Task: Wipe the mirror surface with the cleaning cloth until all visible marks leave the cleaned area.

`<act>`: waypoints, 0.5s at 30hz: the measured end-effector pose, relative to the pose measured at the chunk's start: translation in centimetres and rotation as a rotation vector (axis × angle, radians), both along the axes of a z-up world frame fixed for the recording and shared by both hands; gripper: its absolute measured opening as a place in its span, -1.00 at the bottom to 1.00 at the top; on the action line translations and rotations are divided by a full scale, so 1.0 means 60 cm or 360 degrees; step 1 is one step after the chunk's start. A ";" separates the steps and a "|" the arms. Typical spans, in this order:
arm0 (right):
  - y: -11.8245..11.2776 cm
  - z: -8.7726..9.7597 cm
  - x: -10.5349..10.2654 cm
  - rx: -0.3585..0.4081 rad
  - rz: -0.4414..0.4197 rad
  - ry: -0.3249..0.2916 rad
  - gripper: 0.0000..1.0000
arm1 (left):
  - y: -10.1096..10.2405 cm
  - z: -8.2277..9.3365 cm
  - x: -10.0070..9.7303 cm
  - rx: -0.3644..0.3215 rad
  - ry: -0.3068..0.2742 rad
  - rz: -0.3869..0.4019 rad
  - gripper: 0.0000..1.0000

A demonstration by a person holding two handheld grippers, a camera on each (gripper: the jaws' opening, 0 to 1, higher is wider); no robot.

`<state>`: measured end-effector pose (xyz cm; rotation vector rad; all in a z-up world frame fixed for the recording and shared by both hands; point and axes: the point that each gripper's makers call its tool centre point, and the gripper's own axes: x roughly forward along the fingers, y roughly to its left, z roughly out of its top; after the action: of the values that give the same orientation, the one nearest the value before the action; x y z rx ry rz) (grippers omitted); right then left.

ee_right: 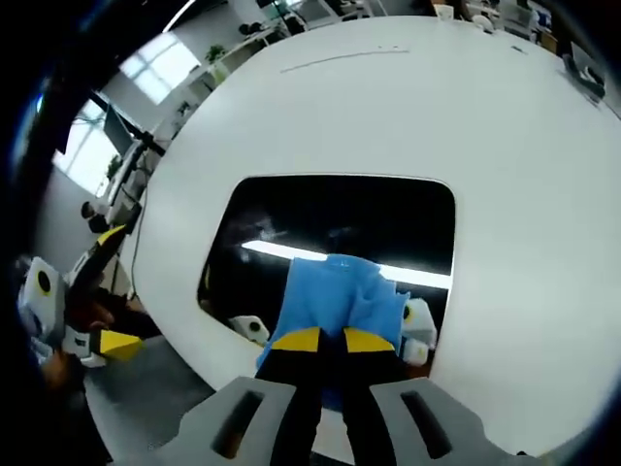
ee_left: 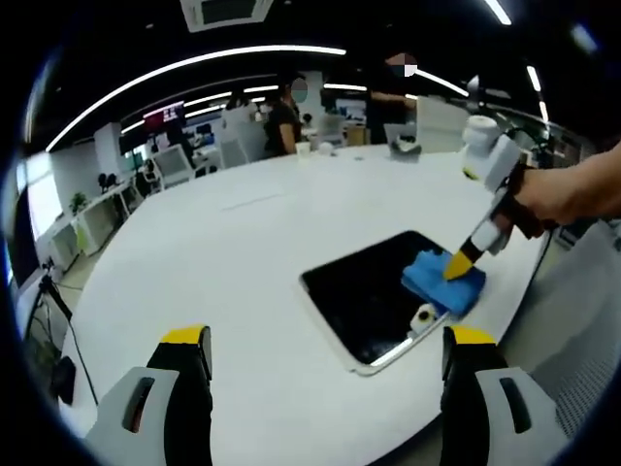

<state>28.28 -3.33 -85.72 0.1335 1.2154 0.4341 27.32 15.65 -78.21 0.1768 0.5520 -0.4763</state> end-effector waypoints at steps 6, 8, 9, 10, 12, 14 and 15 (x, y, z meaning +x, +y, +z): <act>0.001 0.001 -0.009 -0.0003 0.0009 0.0005 -0.98 | -0.001 0.003 -0.001 -0.0025 0.0001 0.0007 0.99; 0.002 0.000 -0.010 -0.0006 0.0013 0.0007 -0.98 | -0.001 0.002 -0.001 -0.0039 0.0011 0.0010 0.99; 0.002 0.000 -0.011 -0.0007 0.0012 0.0008 -0.98 | -0.003 0.001 -0.002 -0.0035 0.0013 0.0004 0.99; 0.002 0.001 -0.011 -0.0007 0.0012 0.0006 -0.98 | -0.003 0.001 -0.002 -0.0030 0.0009 0.0000 0.99; 0.002 0.001 -0.013 -0.0006 0.0012 0.0010 -0.98 | -0.004 0.002 -0.001 -0.0025 -0.0004 -0.0007 0.99; 0.002 0.001 -0.015 -0.0006 0.0015 0.0013 -0.98 | -0.004 0.001 -0.001 -0.0024 0.0002 -0.0004 0.99; 0.002 0.002 -0.017 -0.0004 0.0016 0.0017 -0.98 | -0.003 0.000 -0.001 -0.0022 0.0004 -0.0002 0.99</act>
<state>27.28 -3.19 -85.63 0.1278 1.2272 0.4409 27.24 15.47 -78.20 0.1631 0.5511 -0.4814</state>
